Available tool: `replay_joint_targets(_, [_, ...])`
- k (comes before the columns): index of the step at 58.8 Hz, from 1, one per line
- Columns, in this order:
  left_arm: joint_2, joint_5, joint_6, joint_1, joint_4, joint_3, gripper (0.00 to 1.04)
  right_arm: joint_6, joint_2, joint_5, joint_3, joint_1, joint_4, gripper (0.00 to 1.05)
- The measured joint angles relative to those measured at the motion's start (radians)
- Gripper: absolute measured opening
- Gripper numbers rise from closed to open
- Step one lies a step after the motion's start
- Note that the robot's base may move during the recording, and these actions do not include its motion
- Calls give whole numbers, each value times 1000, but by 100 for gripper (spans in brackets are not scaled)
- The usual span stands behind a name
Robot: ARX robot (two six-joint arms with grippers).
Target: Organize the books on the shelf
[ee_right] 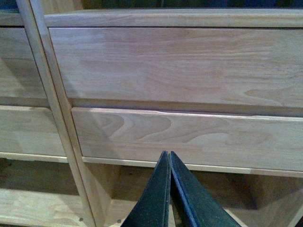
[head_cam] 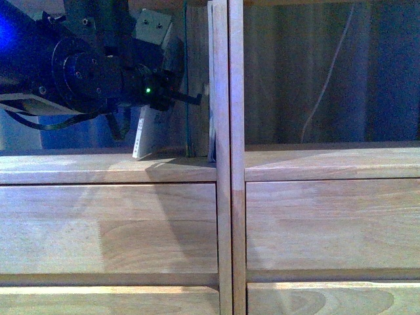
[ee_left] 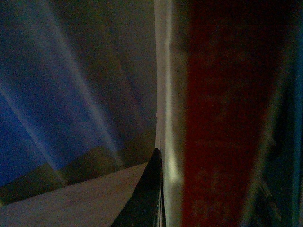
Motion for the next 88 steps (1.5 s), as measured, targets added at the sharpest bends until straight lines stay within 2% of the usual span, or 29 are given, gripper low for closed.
replay_joint_targets(26, [0,-23,-5,-8,0,-3,8,0,0,0,0,0,0,3])
replay_joint_targets(46, [-7,3,-82,-8,-33,-26,58,0,0,0,0,0,0,3])
replay_joint_targets(61, [-125,50,-179,2,-20,-174,98,0,0,0,0,0,0,3])
replay_joint_targets(72, [-260,72,-224,15,29,-333,97,0,0,0,0,0,0,3])
replay_joint_targets(88, [-561,132,-236,73,134,-719,97,0,0,0,0,0,0,3])
